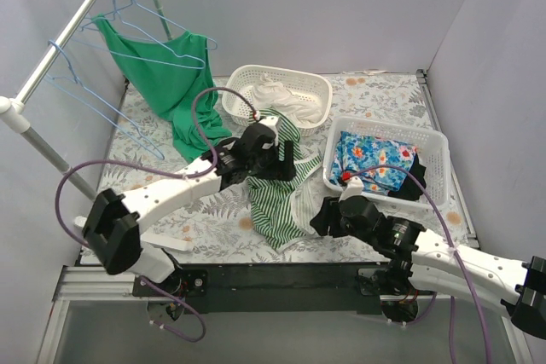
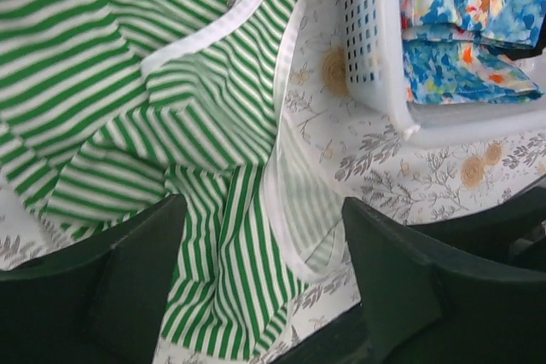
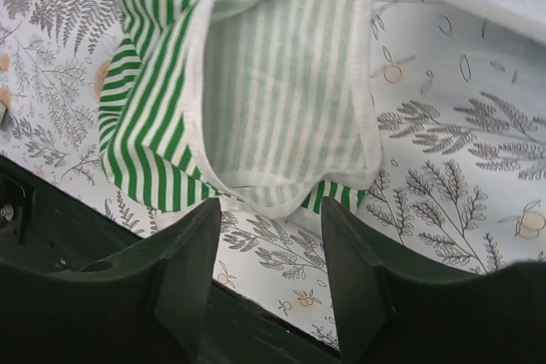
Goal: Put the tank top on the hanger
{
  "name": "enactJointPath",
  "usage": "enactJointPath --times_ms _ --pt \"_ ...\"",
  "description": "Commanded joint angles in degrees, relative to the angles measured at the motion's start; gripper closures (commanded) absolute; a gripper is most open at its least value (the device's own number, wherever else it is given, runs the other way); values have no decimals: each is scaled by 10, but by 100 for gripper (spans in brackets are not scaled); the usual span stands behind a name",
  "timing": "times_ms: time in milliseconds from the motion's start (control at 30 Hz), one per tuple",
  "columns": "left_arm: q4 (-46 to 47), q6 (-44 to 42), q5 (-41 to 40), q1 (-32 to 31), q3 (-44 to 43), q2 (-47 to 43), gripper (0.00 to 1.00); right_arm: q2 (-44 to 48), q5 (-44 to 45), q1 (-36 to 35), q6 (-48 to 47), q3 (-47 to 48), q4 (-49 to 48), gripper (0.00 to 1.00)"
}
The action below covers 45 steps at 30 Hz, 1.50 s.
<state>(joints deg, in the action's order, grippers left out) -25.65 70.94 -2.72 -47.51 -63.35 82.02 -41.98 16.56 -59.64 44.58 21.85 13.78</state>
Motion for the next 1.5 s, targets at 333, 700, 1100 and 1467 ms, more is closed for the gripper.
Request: enactJointPath --times_ms 333,700,1100,1467 --pt "17 -151 -97 -32 -253 298 34 75 52 0 144 -52 54 45" --pt "63 -206 -111 -29 -318 389 37 71 43 0 138 -62 47 44" --pt "119 -142 -6 14 -227 369 62 28 45 0 126 -66 7 42" --pt "150 -114 -10 39 -141 274 94 -51 59 0 105 -56 -46 41"
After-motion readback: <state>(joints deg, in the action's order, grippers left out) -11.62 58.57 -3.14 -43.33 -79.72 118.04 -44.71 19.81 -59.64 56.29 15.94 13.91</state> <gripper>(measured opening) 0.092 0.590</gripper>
